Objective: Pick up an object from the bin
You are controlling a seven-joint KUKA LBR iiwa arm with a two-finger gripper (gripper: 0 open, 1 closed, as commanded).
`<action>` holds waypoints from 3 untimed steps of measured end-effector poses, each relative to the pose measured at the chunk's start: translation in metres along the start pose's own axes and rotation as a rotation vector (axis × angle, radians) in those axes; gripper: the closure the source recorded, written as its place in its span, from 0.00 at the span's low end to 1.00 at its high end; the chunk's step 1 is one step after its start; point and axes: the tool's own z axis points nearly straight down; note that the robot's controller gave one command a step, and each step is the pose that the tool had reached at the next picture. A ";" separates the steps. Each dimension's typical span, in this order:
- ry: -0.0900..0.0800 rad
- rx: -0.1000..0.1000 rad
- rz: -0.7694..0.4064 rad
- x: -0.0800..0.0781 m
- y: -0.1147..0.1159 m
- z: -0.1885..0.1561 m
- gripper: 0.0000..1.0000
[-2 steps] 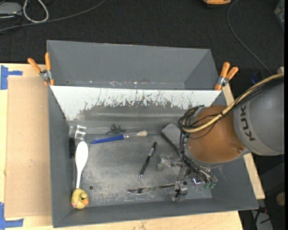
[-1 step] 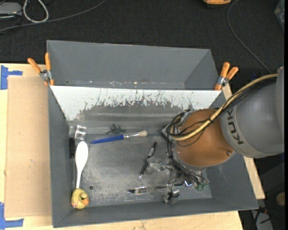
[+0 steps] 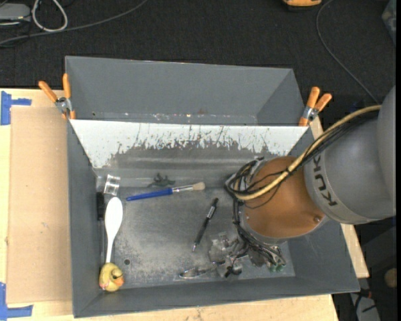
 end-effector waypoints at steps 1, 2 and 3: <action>0.000 0.000 0.001 0.000 0.000 0.000 1.00; 0.007 -0.002 0.001 0.002 0.001 -0.023 1.00; 0.004 -0.001 0.001 0.002 0.001 -0.049 1.00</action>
Offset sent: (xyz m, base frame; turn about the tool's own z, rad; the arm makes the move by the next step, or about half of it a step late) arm -0.0001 0.0000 0.0573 0.0005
